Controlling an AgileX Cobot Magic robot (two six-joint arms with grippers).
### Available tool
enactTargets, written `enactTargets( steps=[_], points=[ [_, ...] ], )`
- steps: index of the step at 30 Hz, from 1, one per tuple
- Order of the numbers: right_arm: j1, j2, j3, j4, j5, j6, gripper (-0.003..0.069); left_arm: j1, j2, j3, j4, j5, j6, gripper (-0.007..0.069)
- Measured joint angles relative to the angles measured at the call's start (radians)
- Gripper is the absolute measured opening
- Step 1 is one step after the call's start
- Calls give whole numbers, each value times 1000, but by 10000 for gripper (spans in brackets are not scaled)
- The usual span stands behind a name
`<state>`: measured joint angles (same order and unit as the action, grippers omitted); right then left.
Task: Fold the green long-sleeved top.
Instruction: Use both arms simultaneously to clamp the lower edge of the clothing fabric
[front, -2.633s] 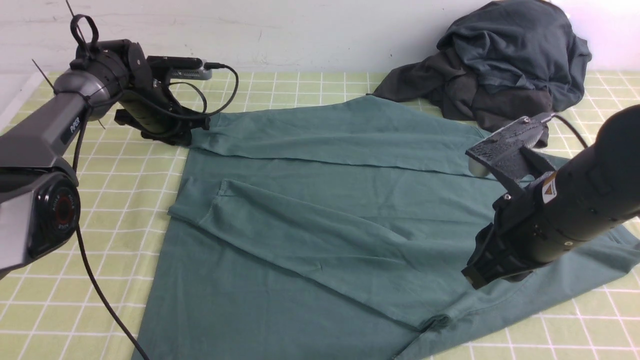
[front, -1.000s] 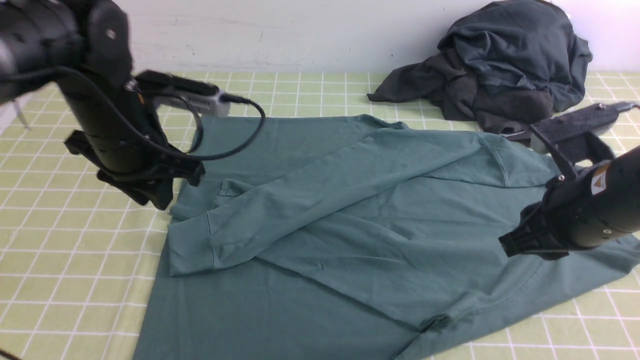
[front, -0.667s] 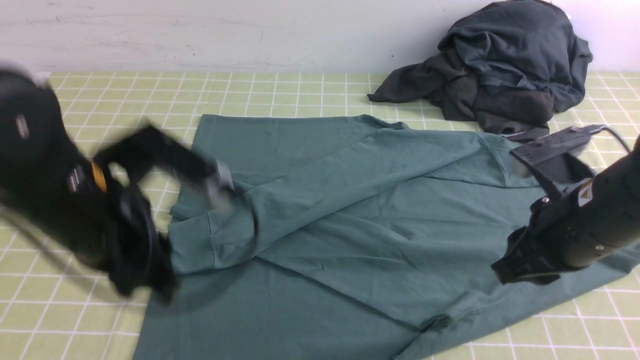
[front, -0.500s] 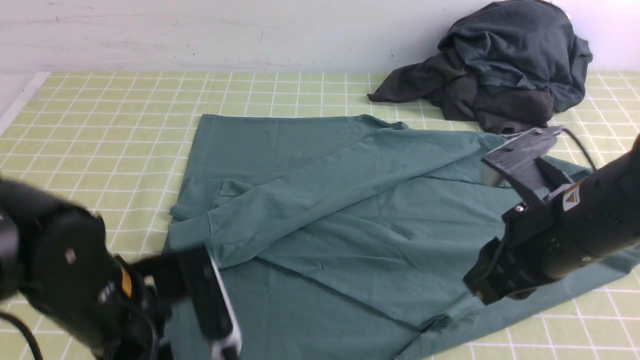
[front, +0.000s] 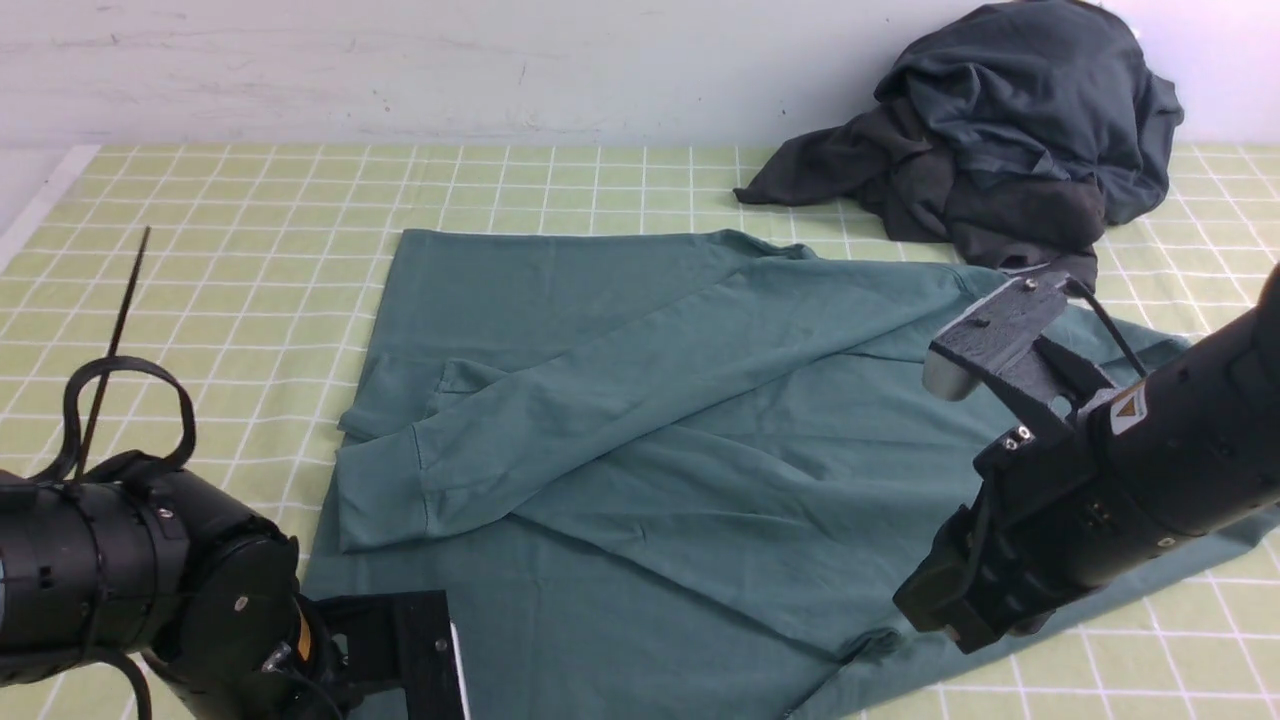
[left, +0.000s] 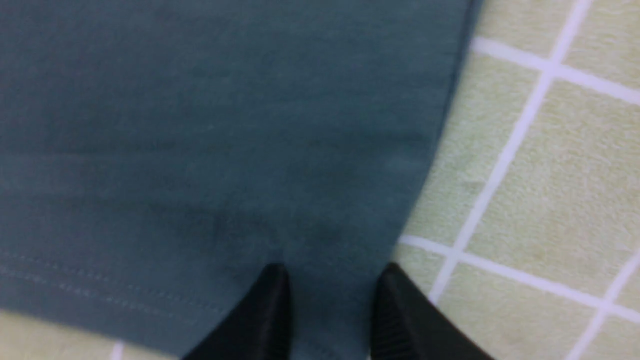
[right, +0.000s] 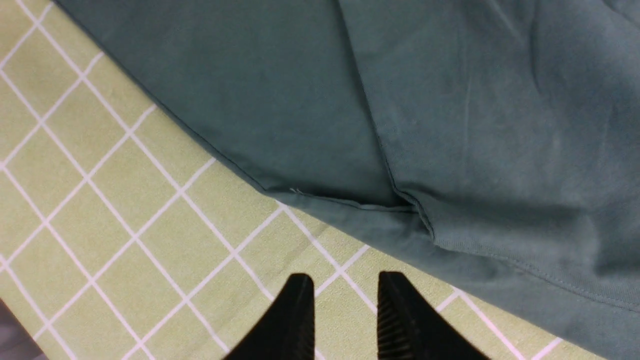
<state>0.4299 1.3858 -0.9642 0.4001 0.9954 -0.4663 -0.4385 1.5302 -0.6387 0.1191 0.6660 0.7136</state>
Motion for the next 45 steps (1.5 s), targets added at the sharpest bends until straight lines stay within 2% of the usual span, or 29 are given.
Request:
enactTargets(
  steps=[1,2,3,5,6,7,10,11,13,14,15,16,18,20,22,23,25,26,28,33,38,45],
  points=[
    [0,0,0,-1,0,0,174,0,0,-2,4,0,-7,171],
    [0,0,0,-1,0,-5,174,0,0,-7,35,5,-78,94],
    [0,-1,0,-1,-1,-5,174,0,0,-8,35,8,-86,85],
    [0,-11,0,8,-10,-30,174,0,-29,-19,46,29,-188,19],
    [0,-12,0,9,-11,-36,174,0,-32,-22,47,32,-196,16],
    [0,-31,0,31,-28,-70,174,0,-65,-30,50,49,-261,6],
    [0,-73,0,79,-68,-158,175,0,-123,-33,52,73,-346,6],
    [0,-81,0,87,-76,-166,176,0,-127,-33,52,75,-346,6],
    [0,-134,0,132,-142,-302,162,0,-190,-33,51,108,-407,2],
    [0,-141,0,136,-155,-313,160,0,-198,-33,51,113,-410,2],
    [0,-161,0,144,-206,-407,146,0,-224,-33,51,128,-429,1],
    [0,-161,0,144,-206,-419,145,0,-227,-33,50,129,-433,1],
    [0,-155,0,110,-268,-579,134,0,-255,-33,50,148,-450,0],
    [0,-140,0,75,-273,-643,134,0,-258,-33,49,149,-453,0],
    [0,-97,0,-28,-257,-724,145,0,-258,-33,42,149,-454,0],
    [0,-58,0,-117,-222,-743,160,0,-258,-33,32,149,-455,0],
    [0,-21,0,-201,-179,-742,176,0,-258,-33,24,149,-455,0],
    [0,33,0,-313,-111,-727,195,0,-258,-33,16,151,-455,0],
    [0,96,6,-448,-49,-687,219,0,-258,-33,11,157,-455,0],
    [-37,180,71,-650,-74,-605,245,0,-258,-33,5,172,-455,0],
    [-126,226,132,-704,-209,-592,246,0,-258,-33,1,172,-455,0],
    [-178,273,149,-744,-327,-591,224,0,-258,-33,-11,165,-456,0]
  ],
)
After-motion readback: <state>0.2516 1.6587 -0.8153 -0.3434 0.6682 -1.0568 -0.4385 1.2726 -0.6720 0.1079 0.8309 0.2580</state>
